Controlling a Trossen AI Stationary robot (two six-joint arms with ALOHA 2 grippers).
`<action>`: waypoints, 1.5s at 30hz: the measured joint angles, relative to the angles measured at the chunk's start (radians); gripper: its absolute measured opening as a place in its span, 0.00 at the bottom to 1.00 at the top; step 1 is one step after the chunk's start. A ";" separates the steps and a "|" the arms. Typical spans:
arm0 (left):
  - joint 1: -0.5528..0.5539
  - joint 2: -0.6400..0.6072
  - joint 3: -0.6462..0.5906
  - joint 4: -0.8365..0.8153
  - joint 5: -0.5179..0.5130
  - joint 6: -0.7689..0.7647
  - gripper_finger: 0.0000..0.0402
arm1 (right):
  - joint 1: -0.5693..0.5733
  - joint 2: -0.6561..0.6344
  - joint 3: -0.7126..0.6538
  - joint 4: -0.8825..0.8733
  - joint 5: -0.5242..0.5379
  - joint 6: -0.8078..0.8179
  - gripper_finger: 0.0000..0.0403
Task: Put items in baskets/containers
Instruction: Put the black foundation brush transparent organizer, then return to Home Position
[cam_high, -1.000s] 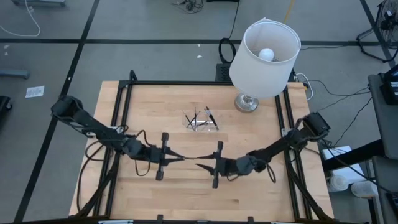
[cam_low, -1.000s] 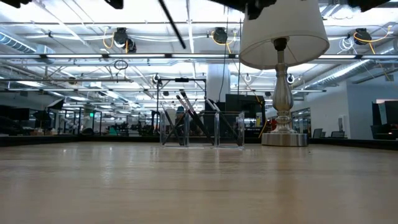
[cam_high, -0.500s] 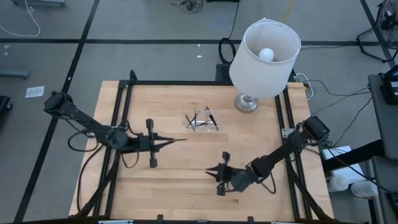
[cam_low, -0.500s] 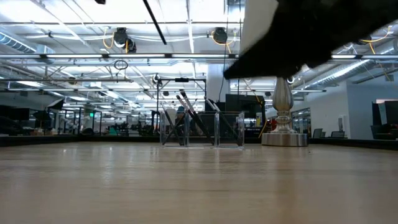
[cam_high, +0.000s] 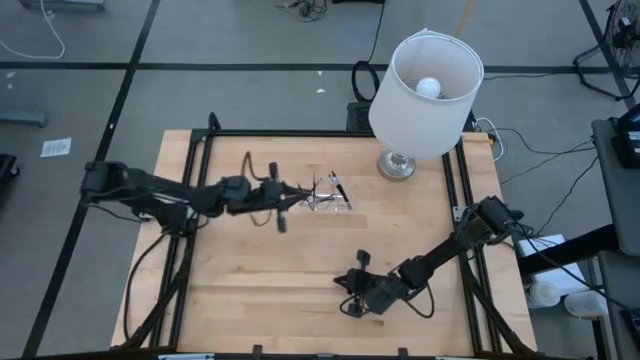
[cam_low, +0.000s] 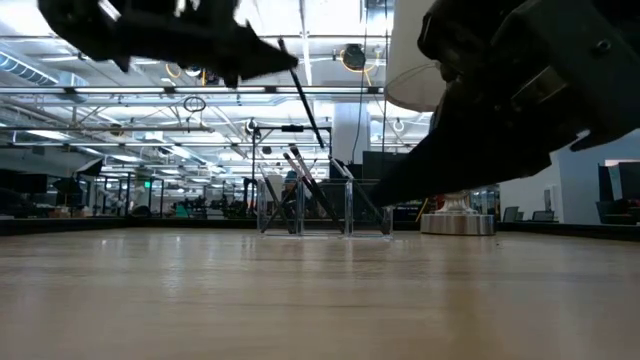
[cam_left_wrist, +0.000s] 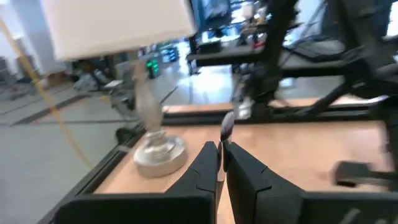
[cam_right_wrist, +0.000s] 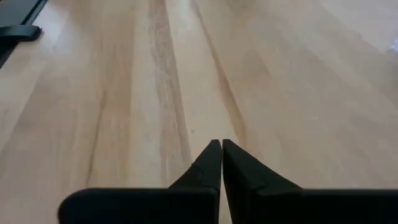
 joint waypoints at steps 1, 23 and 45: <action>0.018 0.032 0.000 0.026 0.000 -0.002 0.03 | 0.000 0.000 0.000 0.004 0.000 -0.008 0.00; 0.177 0.451 0.002 0.304 0.052 -0.117 0.03 | -0.002 0.000 0.000 0.065 -0.054 -0.081 0.00; 0.069 -0.166 0.000 -0.420 0.057 -0.010 0.42 | -0.003 -0.066 -0.001 0.020 -0.138 -0.141 0.00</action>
